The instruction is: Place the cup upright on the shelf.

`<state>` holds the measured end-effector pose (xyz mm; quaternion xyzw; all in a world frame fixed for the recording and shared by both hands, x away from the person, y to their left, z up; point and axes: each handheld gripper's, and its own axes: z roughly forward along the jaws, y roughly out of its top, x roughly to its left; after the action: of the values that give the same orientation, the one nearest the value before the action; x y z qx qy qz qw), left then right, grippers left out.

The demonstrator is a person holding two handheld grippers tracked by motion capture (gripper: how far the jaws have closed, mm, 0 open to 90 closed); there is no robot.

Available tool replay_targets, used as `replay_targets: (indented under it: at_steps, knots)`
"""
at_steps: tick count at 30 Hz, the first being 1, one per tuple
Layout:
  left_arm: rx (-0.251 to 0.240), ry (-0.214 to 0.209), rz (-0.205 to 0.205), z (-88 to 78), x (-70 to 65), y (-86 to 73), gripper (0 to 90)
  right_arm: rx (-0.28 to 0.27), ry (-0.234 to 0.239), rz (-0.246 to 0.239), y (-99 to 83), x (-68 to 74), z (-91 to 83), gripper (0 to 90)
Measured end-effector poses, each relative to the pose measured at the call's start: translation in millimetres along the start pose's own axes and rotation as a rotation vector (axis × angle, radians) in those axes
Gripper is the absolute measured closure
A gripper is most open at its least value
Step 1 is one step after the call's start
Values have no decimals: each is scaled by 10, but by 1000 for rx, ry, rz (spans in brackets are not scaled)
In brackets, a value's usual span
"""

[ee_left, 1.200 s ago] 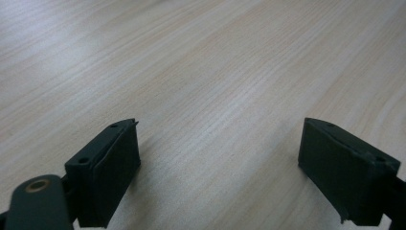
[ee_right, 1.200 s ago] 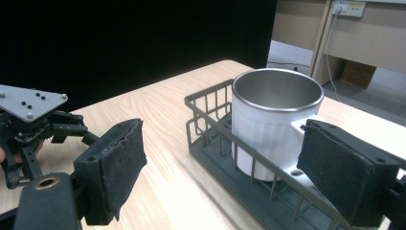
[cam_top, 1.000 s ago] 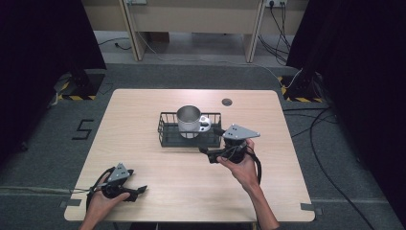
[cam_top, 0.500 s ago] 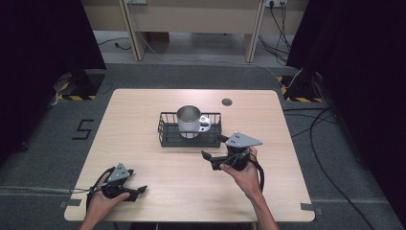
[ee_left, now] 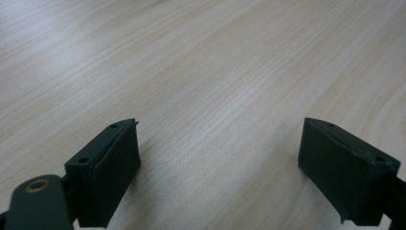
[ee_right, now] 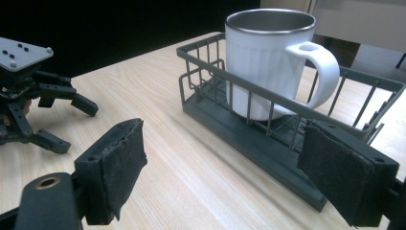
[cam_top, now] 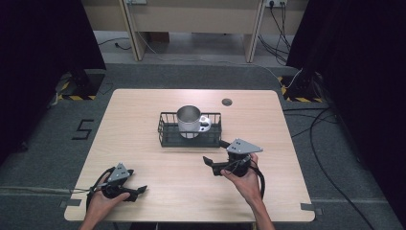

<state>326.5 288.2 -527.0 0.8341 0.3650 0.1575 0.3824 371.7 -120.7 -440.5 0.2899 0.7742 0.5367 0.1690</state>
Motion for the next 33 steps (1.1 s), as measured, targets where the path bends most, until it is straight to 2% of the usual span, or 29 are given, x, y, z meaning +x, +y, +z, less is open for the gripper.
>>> replay_targets:
  at_steps: [20, 33]
  knots:
    - [-1, 1, -1, 1, -1, -1, 132, 14, -21, 8, -225, 97, -103, 159]
    - [-1, 0, -1, 0, -1, -1, 132, 23, -28, 33, -389, 105, -198, 158]
